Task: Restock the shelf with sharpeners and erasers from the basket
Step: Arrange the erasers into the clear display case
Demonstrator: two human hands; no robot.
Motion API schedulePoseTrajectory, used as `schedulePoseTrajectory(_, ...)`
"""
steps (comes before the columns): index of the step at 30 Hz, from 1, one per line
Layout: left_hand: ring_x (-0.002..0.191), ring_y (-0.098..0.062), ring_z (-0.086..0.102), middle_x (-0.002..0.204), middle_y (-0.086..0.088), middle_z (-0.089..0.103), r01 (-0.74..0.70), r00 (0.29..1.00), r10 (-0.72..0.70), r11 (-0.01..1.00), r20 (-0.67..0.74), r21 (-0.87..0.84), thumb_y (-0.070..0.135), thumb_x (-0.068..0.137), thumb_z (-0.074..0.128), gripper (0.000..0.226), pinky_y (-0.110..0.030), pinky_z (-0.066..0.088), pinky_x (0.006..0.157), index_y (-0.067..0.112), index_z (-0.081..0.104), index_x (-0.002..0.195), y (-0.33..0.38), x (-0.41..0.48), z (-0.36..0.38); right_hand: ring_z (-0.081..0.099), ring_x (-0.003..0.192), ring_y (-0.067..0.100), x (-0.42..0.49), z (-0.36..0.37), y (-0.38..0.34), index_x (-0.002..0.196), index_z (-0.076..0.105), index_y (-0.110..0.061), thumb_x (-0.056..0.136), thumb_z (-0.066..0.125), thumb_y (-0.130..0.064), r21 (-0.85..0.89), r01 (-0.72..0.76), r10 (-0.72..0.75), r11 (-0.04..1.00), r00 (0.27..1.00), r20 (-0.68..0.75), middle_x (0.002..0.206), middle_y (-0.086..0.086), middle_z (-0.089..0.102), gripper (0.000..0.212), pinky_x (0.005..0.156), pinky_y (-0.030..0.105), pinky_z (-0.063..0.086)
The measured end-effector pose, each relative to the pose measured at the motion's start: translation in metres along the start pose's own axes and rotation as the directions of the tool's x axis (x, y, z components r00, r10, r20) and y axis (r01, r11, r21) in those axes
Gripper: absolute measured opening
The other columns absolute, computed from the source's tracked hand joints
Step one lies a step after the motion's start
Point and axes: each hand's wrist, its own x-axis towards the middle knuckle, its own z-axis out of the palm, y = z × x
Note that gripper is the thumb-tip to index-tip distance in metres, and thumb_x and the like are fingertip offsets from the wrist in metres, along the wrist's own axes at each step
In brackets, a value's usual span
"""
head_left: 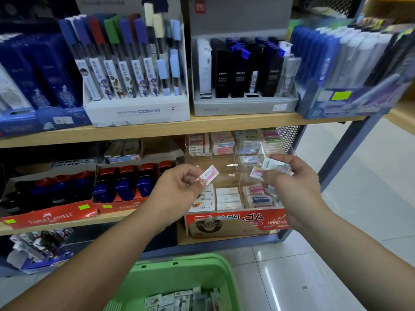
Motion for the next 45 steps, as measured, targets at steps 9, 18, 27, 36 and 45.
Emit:
schedulePoseTrajectory(9, 0.082, -0.008, 0.064, 0.099, 0.004, 0.067, -0.132, 0.991, 0.133, 0.967, 0.008, 0.218, 0.020, 0.097, 0.070, 0.016, -0.015, 0.053, 0.061, 0.026, 0.069, 0.112, 0.033, 0.033, 0.040, 0.079, 0.075, 0.033, 0.011, -0.037, -0.012, 0.108, 0.070, -0.026, 0.083, 0.087, -0.010, 0.119, -0.074, 0.081, 0.990, 0.995, -0.054, 0.100, 0.006, 0.078, 0.034, 0.066, 0.053, 0.065)
schedulePoseTrajectory(18, 0.088, -0.010, 0.067, 0.092, 0.010, 0.070, -0.193, 0.981, 0.173, 0.890, 0.086, 0.413, 0.018, 0.090, 0.077, 0.011, -0.022, 0.053, 0.075, 0.023, 0.074, 0.100, 0.056, 0.088, 0.087, 0.078, 0.066, 0.019, 0.019, -0.076, -0.011, 0.103, 0.067, -0.033, 0.085, 0.087, -0.025, 0.113, 0.049, -0.030, 0.992, 0.987, -0.158, 0.096, -0.005, 0.073, 0.029, 0.064, 0.047, 0.066)
schedulePoseTrajectory(27, 0.063, 0.006, 0.059, 0.079, 0.007, 0.069, -0.297, 0.949, 0.273, 0.940, 0.156, 0.166, 0.008, 0.092, 0.075, 0.005, -0.008, 0.045, 0.060, 0.012, 0.076, 0.090, 0.068, 0.063, 0.119, 0.074, 0.068, 0.000, 0.025, -0.100, -0.001, 0.105, 0.067, -0.029, 0.094, 0.076, -0.029, 0.079, 0.091, -0.074, 0.993, 0.978, -0.197, 0.071, -0.022, 0.071, 0.014, 0.056, 0.031, 0.061)
schedulePoseTrajectory(36, 0.076, -0.005, 0.066, 0.081, 0.012, 0.072, -0.339, 0.939, 0.254, 0.809, 0.234, 0.480, 0.021, 0.091, 0.074, 0.007, -0.032, 0.058, 0.070, 0.024, 0.079, 0.088, 0.059, 0.061, 0.164, 0.070, 0.068, -0.010, 0.023, -0.108, 0.002, 0.103, 0.067, -0.027, 0.094, 0.076, -0.025, 0.074, 0.129, -0.115, 0.989, 0.980, -0.161, 0.068, -0.036, 0.064, 0.012, 0.048, 0.022, 0.055)
schedulePoseTrajectory(45, 0.100, -0.021, 0.063, 0.117, 0.009, 0.057, -0.554, 0.833, 0.294, 0.424, 0.469, 0.717, 0.024, 0.102, 0.047, 0.028, -0.039, 0.056, 0.079, 0.027, 0.070, 0.116, 0.053, 0.055, 0.167, 0.075, 0.068, 0.005, 0.022, -0.118, 0.005, 0.104, 0.073, -0.030, 0.097, 0.073, -0.029, 0.084, 0.040, -0.028, 0.996, 0.990, -0.136, 0.087, -0.006, 0.075, 0.007, 0.052, 0.026, 0.057)
